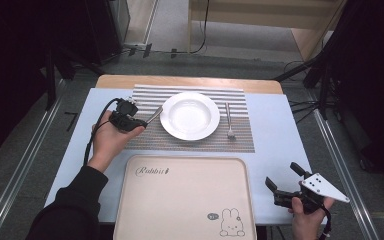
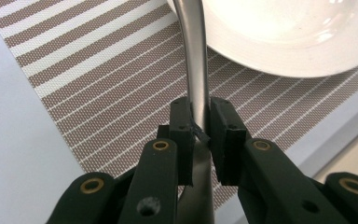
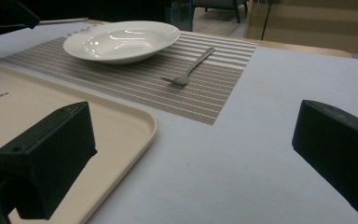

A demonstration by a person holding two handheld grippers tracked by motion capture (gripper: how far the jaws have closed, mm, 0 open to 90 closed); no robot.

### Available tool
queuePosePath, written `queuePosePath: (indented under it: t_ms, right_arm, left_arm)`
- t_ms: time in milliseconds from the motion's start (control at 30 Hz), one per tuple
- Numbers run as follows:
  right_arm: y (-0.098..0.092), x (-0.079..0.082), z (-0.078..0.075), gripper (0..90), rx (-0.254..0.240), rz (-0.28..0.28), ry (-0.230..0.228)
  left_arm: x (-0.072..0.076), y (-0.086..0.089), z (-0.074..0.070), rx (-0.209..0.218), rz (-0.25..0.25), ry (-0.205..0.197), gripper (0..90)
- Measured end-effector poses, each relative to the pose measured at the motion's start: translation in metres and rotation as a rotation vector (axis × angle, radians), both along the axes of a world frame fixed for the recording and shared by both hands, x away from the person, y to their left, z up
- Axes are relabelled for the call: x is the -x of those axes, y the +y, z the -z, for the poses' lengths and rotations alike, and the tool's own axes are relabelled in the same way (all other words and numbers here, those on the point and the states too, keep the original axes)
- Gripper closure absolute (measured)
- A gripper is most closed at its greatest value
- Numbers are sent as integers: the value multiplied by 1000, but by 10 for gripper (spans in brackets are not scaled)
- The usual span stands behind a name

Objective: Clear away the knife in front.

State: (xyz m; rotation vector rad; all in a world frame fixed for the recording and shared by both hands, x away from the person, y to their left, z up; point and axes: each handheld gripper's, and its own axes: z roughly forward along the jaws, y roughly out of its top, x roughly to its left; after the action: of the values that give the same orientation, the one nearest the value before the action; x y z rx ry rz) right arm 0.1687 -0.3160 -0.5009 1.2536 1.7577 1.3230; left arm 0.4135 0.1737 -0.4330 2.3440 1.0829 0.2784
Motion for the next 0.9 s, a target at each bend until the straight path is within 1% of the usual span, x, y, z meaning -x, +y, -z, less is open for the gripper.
queuePosePath:
  t_ms: [33,267,433,533,600,633,667,767,833,900]
  right_arm:
    - [0,0,0,0,0,0,0]
    - [-1,1,-1,0,-2,2,-4]
    - [-2,1,-1,0,-7,3,-6]
    - [-1,1,-1,0,-3,2,-7]
    - [-1,1,-2,0,-3,2,-7]
    - [0,1,-2,0,-1,1,-7]
    - [0,1,-2,0,-1,0,-7]
    - [0,1,-2,0,0,1,-7]
    - [0,1,-2,0,0,1,-7]
    - [-1,2,-2,0,0,2,-10]
  left_arm:
    - [2,1,-1,8,-1,-2,804]
    - [17,7,-4,14,2,-14,804]
    - [29,10,-3,24,7,-20,804]
    - [38,11,-3,34,13,-24,804]
    - [41,11,-3,42,14,-23,804]
    - [46,10,-4,41,23,-28,804]
    - [46,10,-4,41,23,-28,804]
    - [53,9,-5,45,28,-40,804]
    - [57,8,-5,49,34,-38,804]
    - [60,8,-5,54,36,-46,804]
